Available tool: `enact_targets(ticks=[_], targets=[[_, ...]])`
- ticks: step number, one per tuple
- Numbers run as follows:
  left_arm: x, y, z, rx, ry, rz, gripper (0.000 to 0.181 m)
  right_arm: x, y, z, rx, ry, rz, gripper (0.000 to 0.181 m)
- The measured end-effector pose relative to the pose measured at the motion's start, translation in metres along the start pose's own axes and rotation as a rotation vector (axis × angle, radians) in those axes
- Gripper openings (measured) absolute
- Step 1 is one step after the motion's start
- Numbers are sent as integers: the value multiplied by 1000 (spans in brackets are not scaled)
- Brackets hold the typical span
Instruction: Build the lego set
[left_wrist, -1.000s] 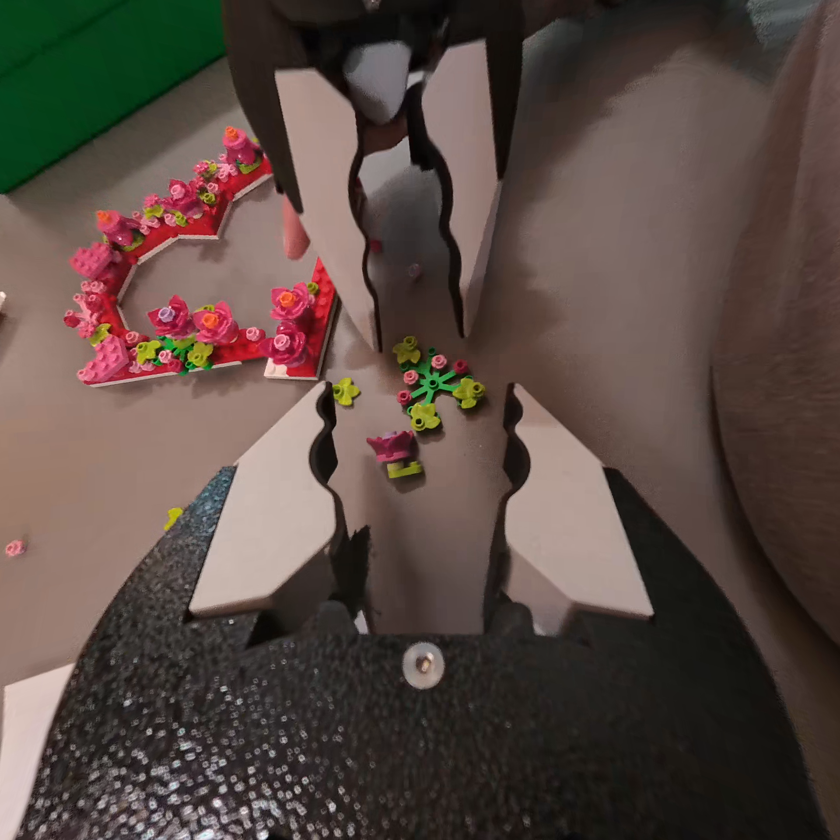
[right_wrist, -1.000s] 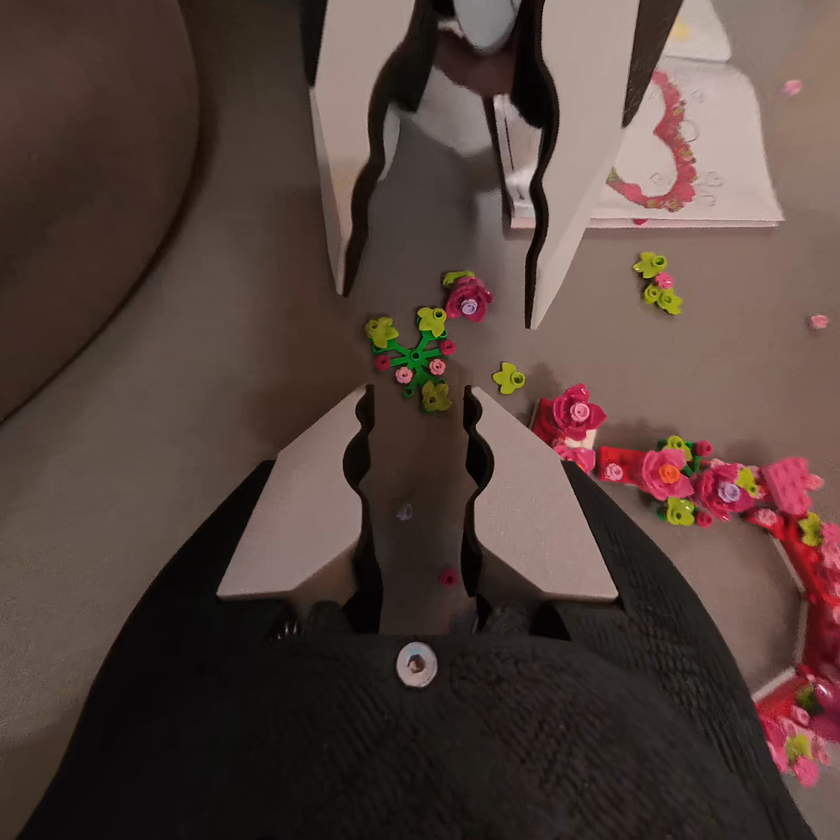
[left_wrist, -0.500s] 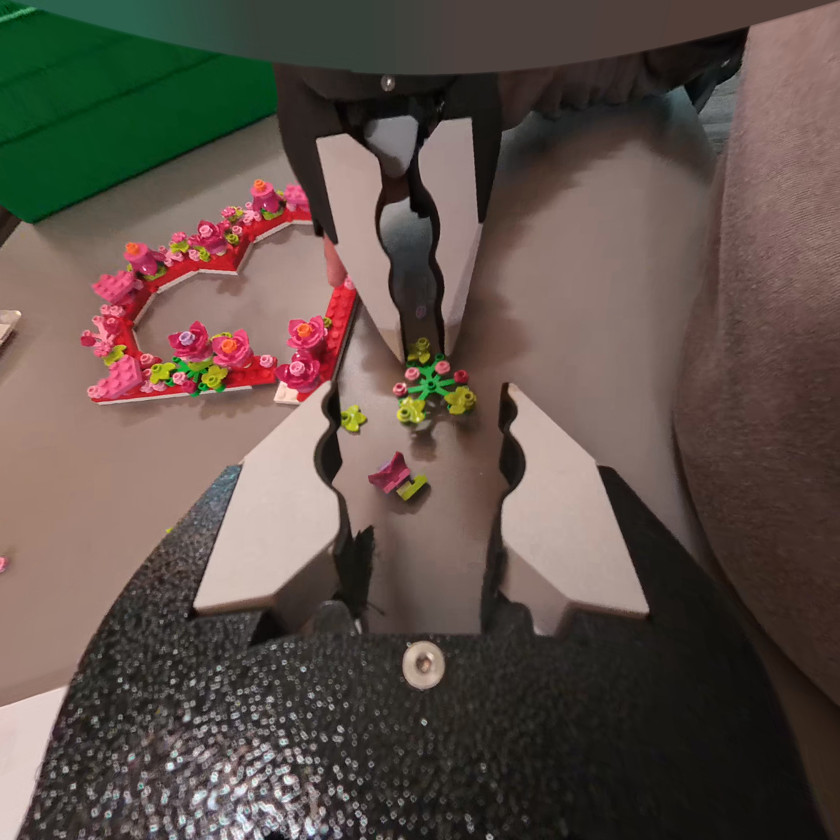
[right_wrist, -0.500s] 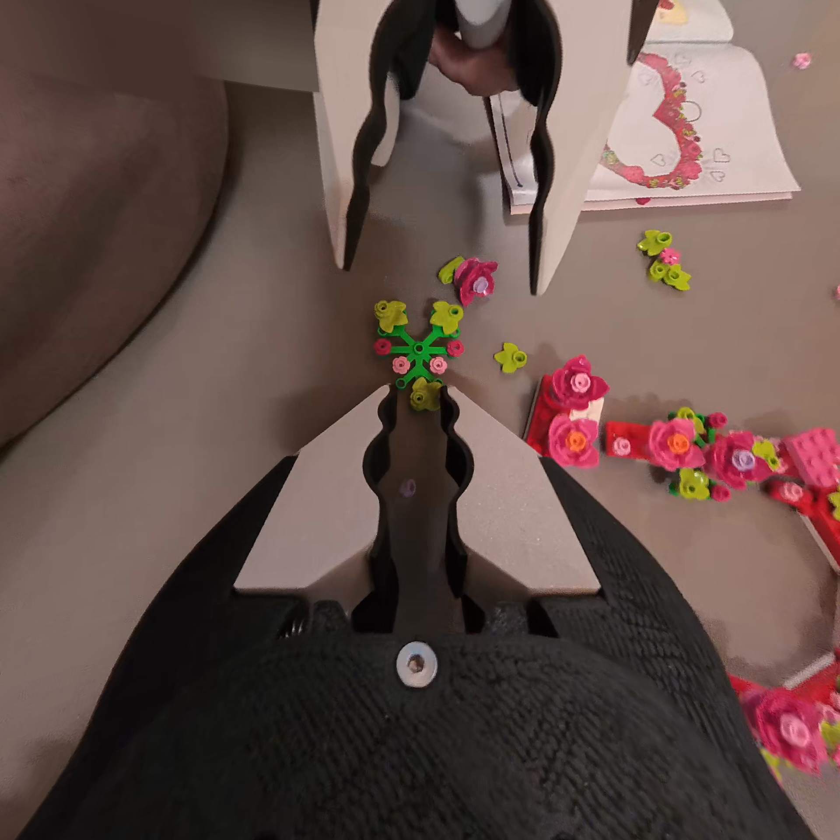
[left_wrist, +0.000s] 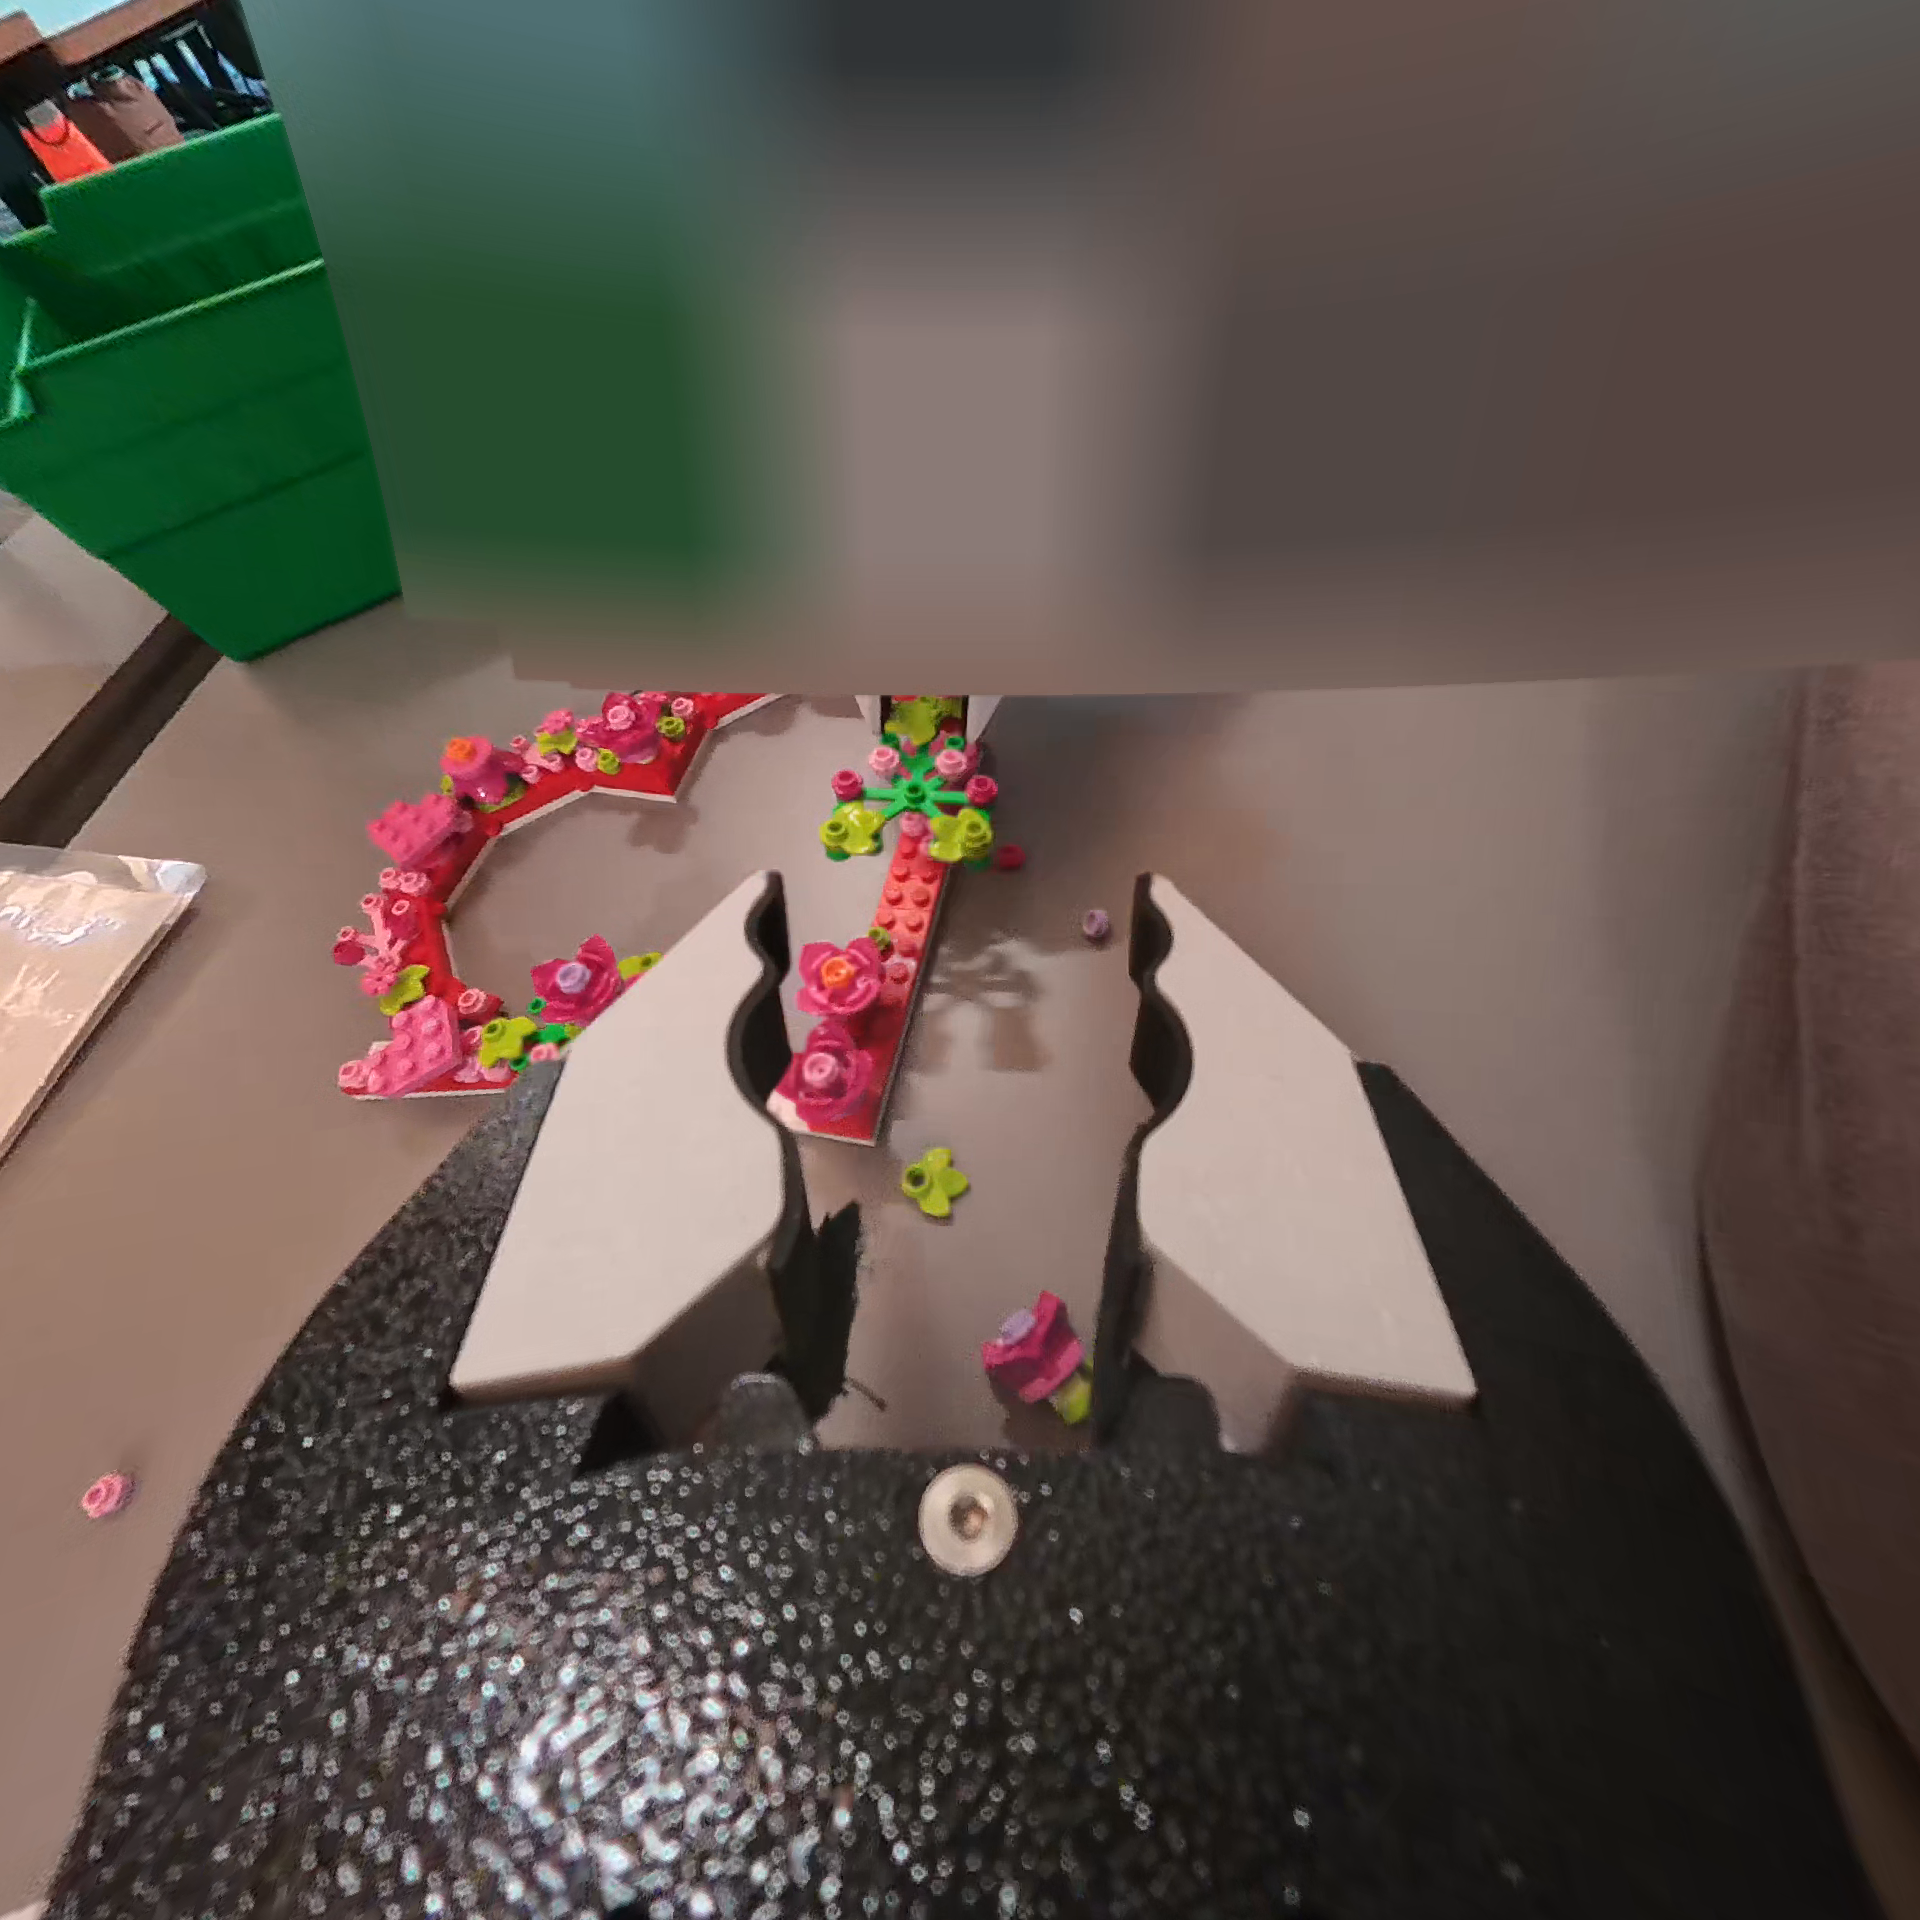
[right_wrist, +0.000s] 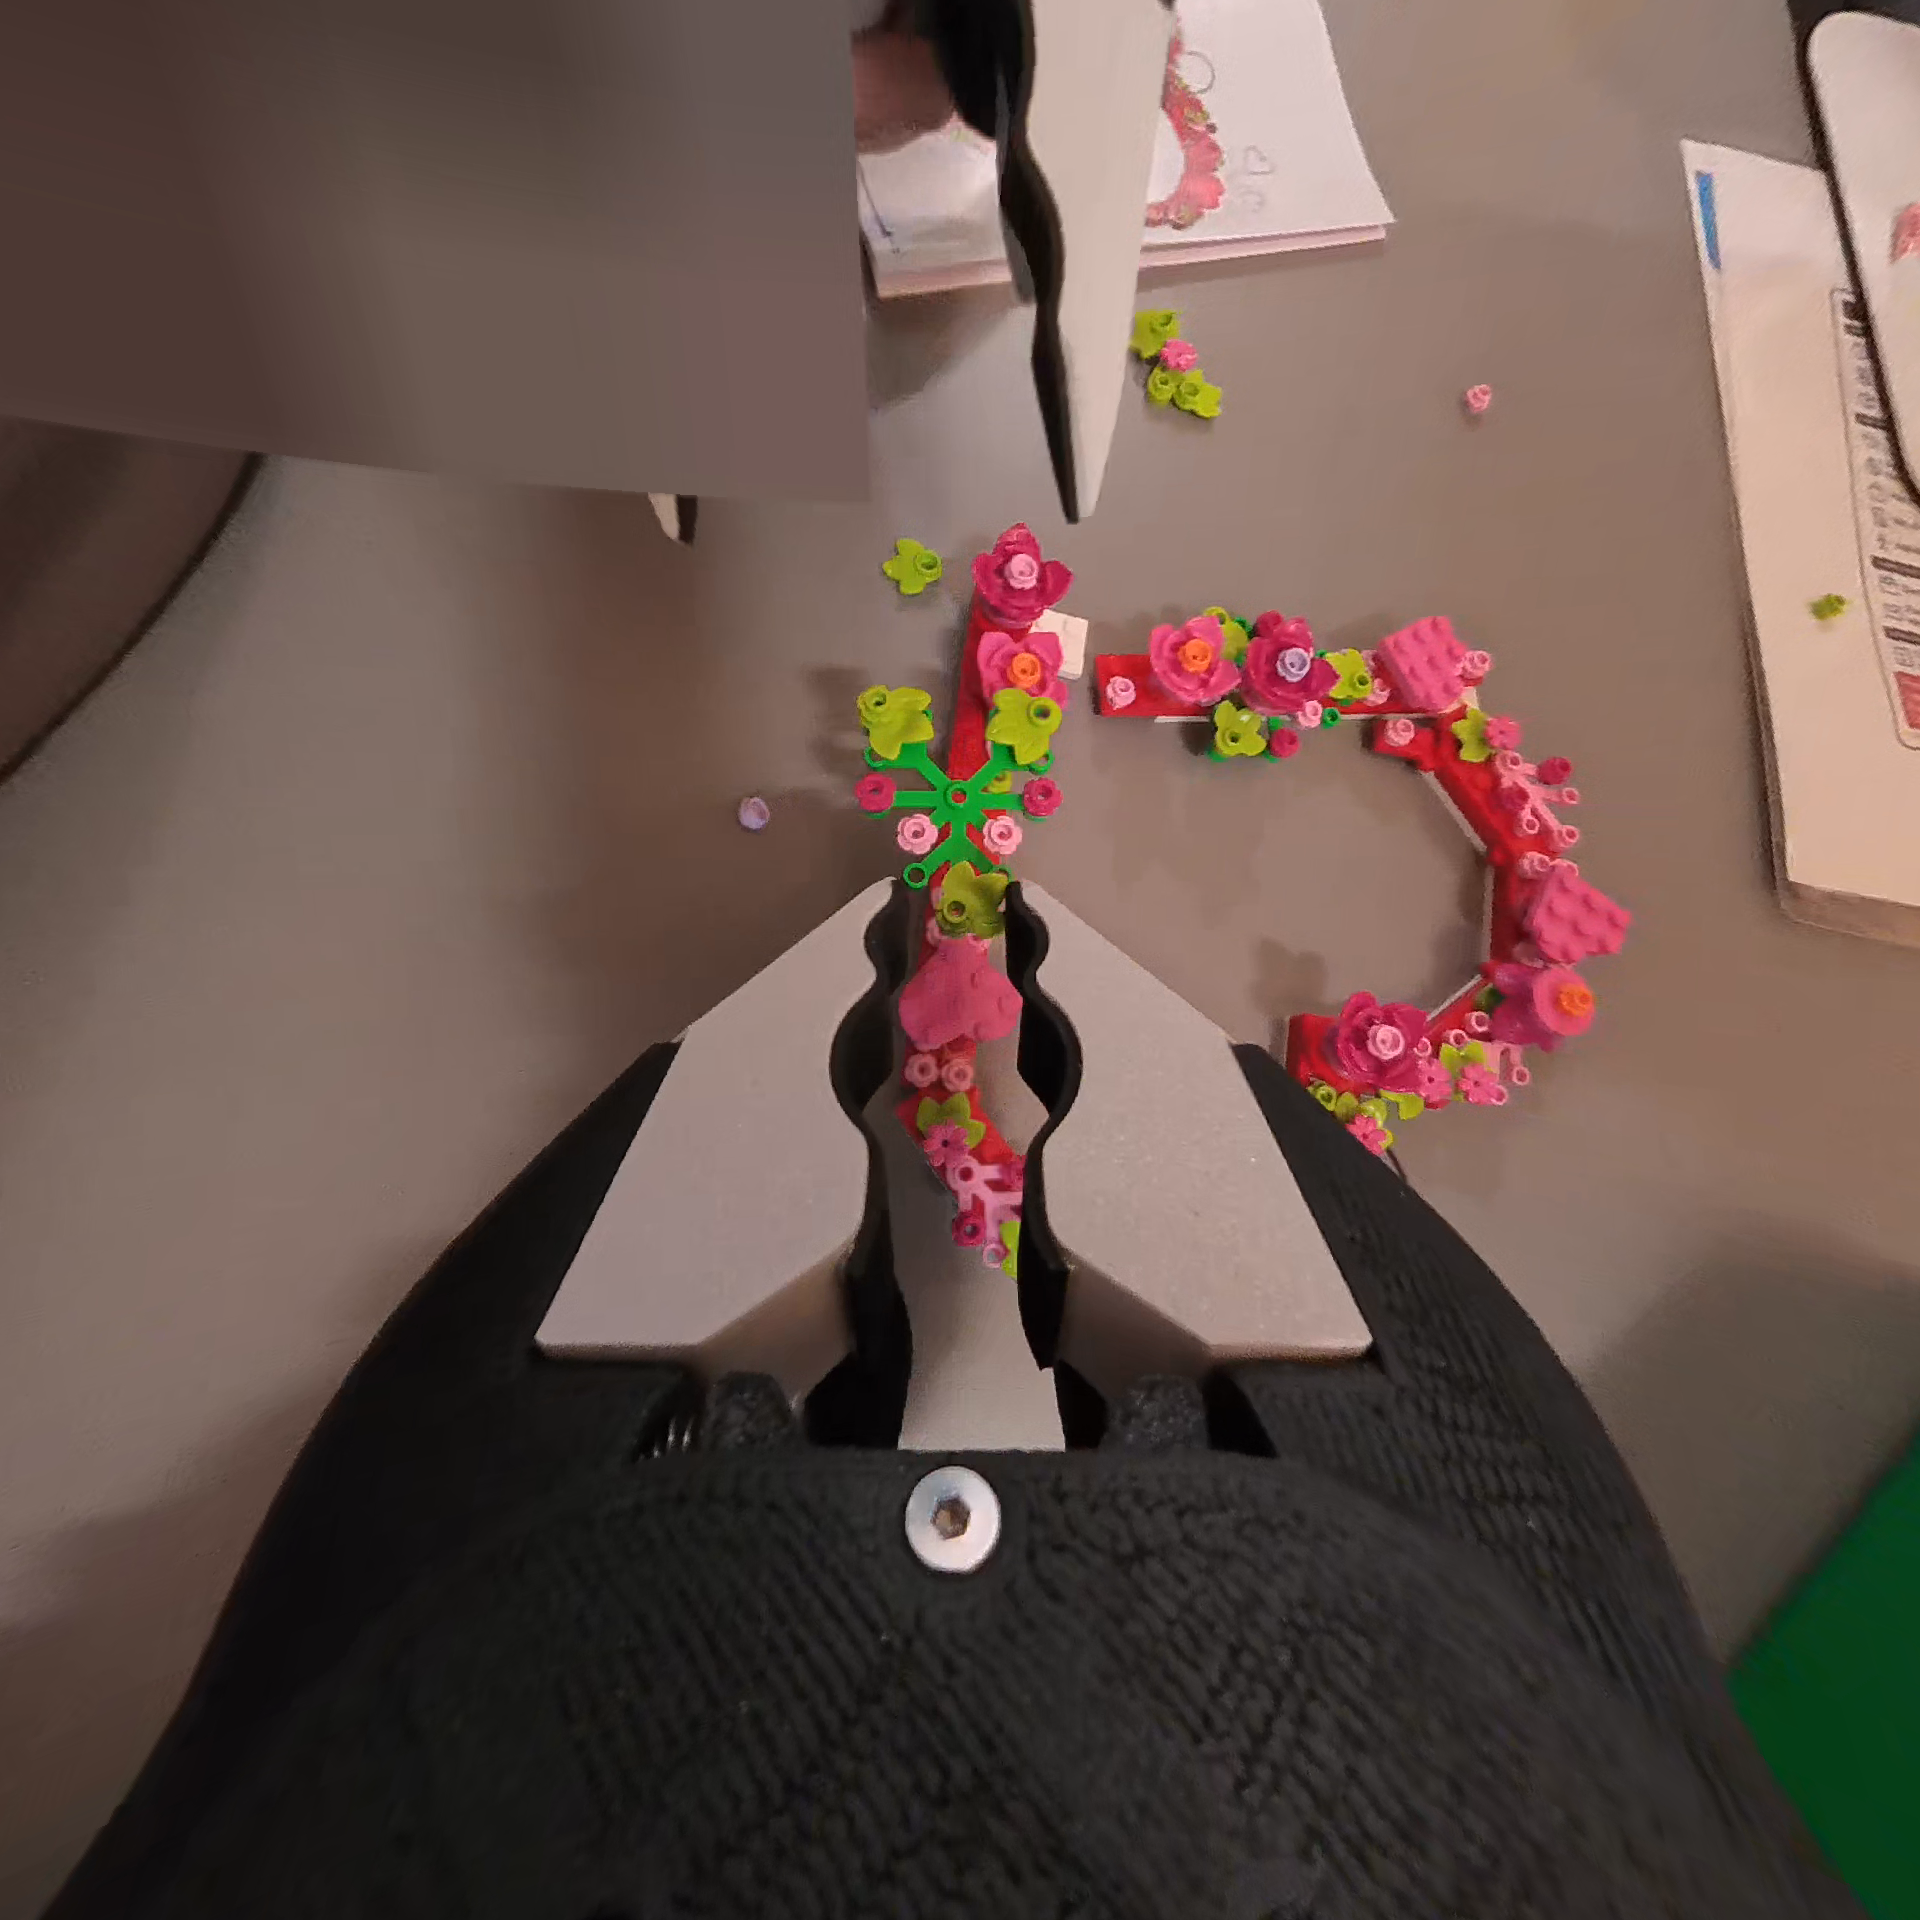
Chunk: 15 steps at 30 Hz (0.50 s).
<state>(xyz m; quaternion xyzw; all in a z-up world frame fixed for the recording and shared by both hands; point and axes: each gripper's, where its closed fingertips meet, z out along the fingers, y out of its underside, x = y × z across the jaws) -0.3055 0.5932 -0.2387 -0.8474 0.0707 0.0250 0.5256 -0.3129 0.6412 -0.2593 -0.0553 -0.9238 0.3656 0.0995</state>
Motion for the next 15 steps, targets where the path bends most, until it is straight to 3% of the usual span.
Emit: enact_targets(ticks=[15], targets=[[-12, 12, 24, -128, 31, 44, 68, 2, 12, 22, -69, 13, 36, 16]])
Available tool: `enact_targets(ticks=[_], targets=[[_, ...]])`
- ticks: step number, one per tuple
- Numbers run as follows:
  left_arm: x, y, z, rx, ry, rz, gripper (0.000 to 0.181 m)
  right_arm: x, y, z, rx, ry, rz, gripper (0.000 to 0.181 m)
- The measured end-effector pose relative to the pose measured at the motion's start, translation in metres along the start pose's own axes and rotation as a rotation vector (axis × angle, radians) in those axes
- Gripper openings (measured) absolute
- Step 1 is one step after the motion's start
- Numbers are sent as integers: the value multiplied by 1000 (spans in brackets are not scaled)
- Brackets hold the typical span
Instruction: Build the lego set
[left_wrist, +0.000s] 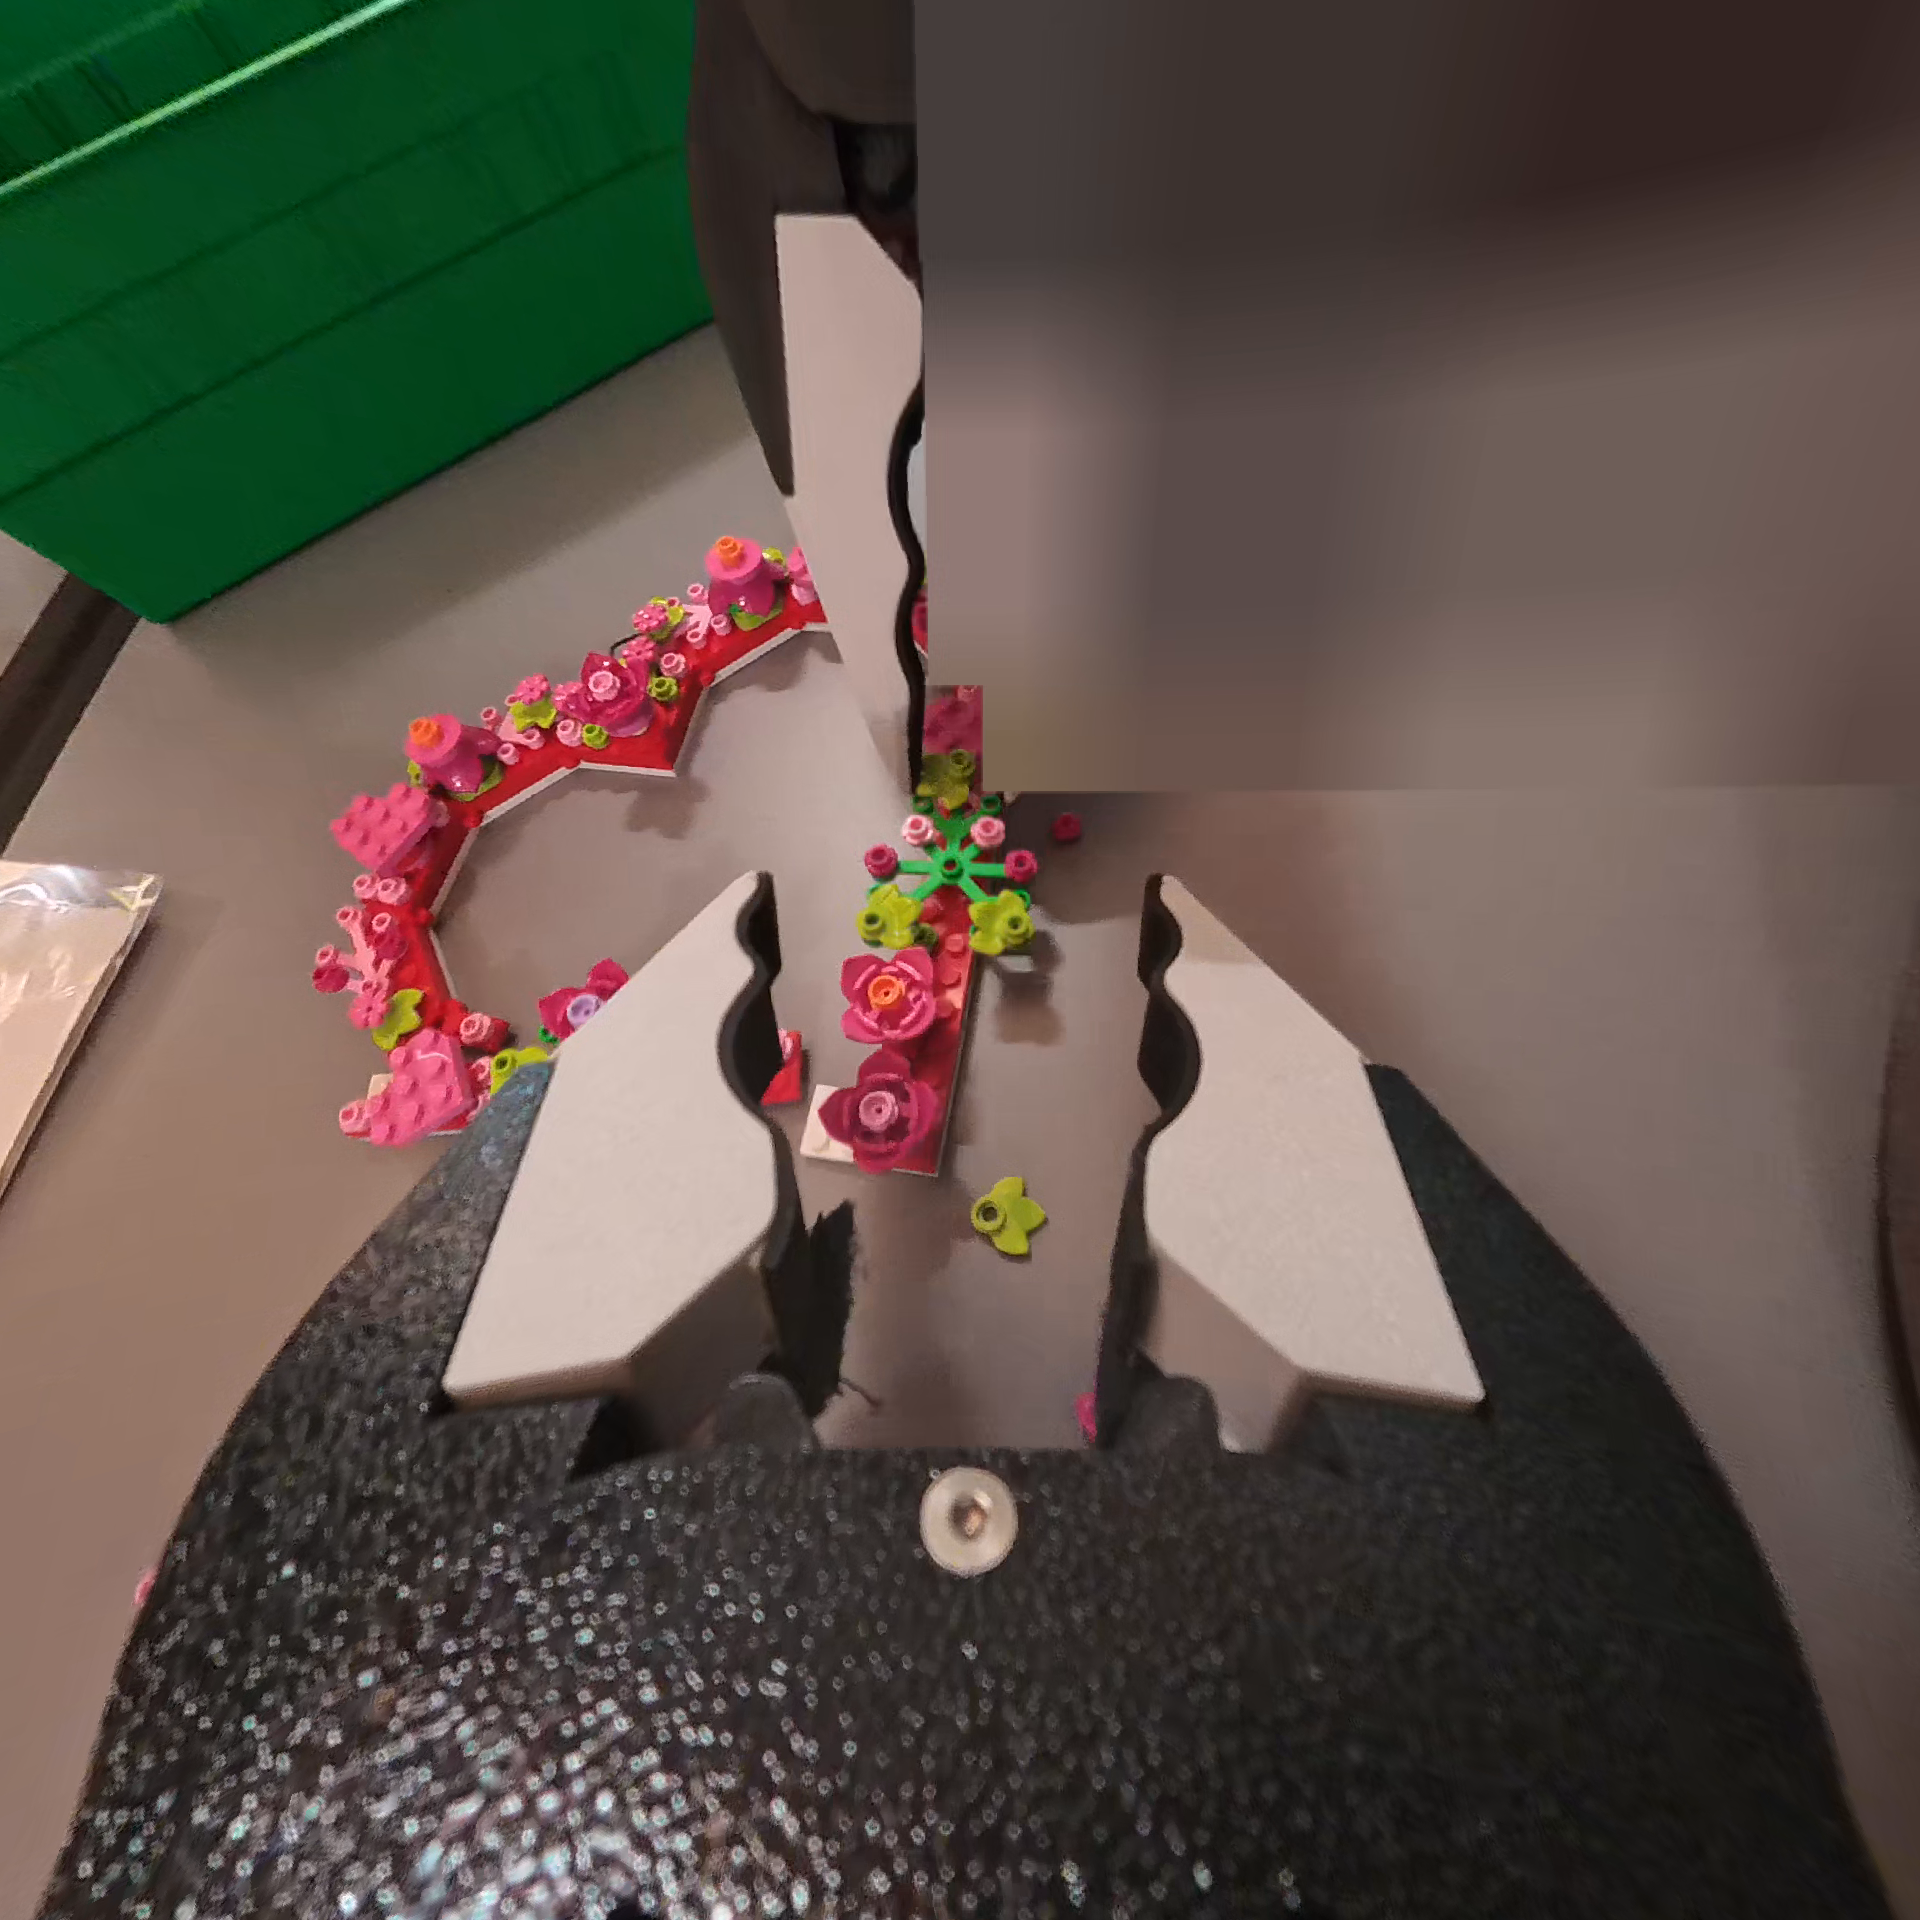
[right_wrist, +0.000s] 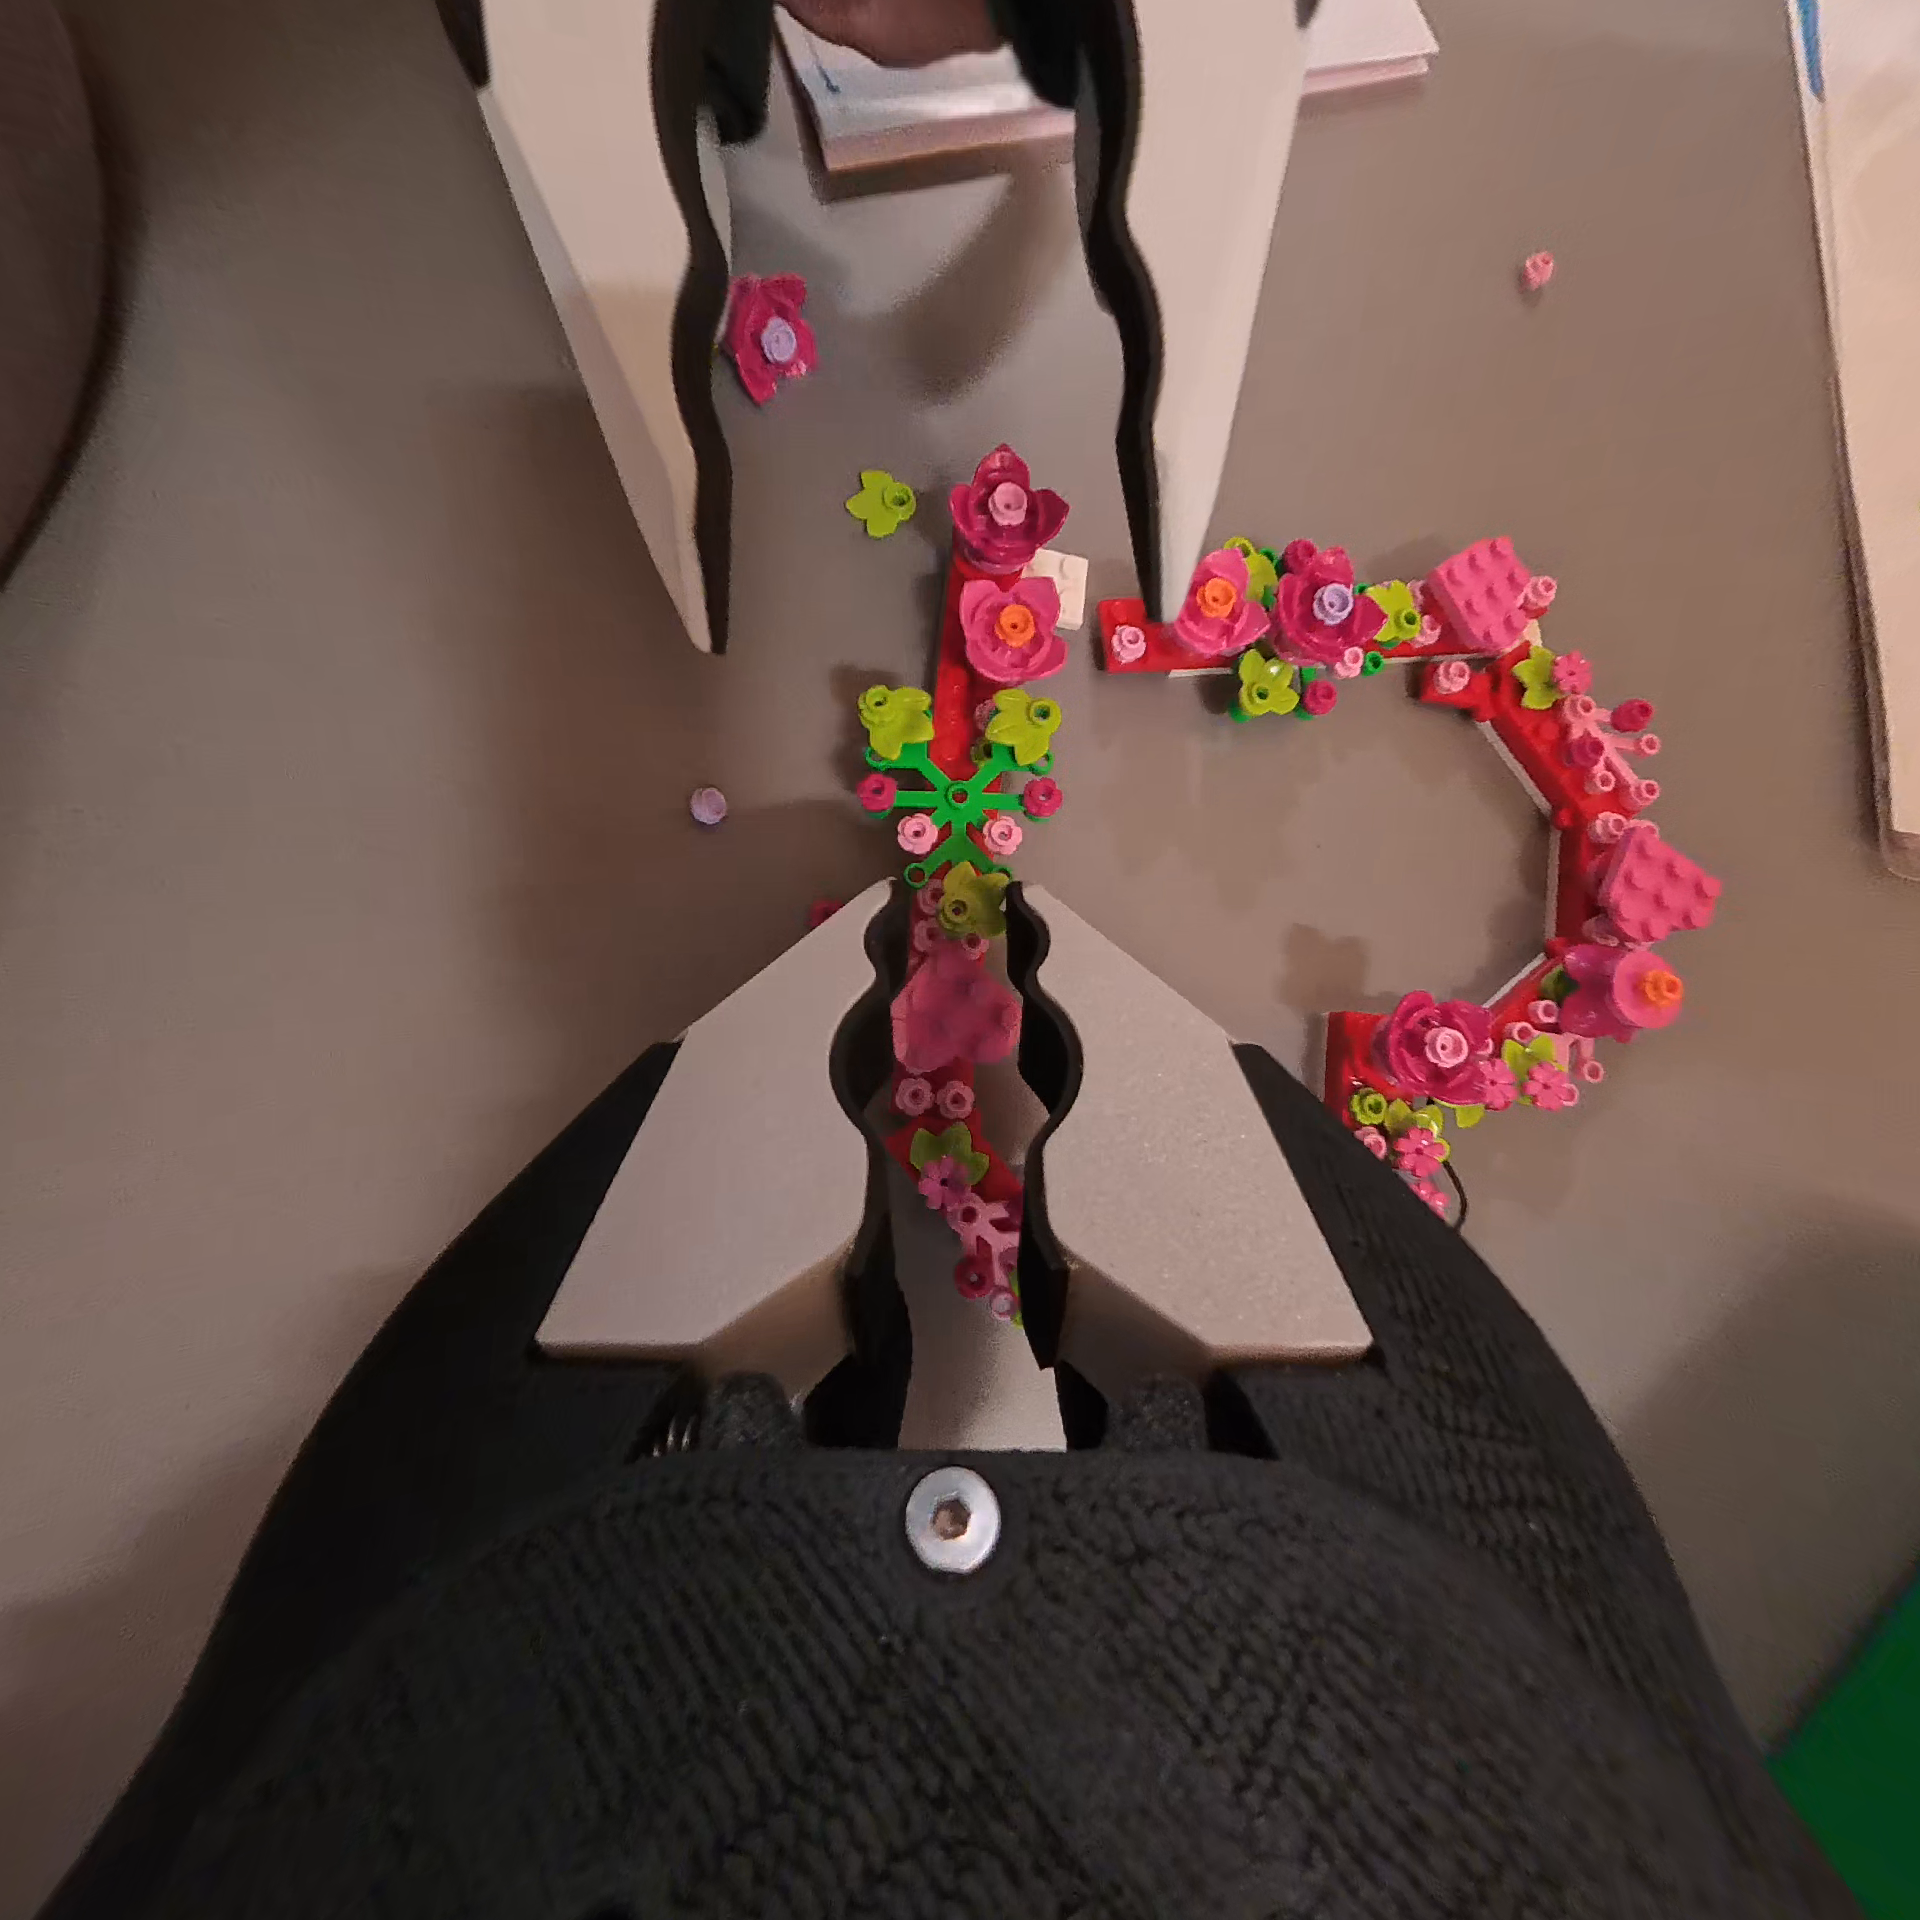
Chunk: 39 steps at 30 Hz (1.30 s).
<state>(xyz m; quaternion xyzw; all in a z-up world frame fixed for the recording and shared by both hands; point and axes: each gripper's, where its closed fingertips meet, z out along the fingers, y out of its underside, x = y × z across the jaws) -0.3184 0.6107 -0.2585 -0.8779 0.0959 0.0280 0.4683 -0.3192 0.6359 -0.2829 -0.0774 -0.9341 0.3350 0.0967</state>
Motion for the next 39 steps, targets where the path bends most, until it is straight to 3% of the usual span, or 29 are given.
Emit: enact_targets(ticks=[21, 39], targets=[[-2, 8, 26, -107, 87, 56, 66, 2, 2, 6, 19, 12, -1, 17], [-5, 4, 19, -97, 95, 51, 65, 2, 2, 4, 28, 11, -1, 12]])
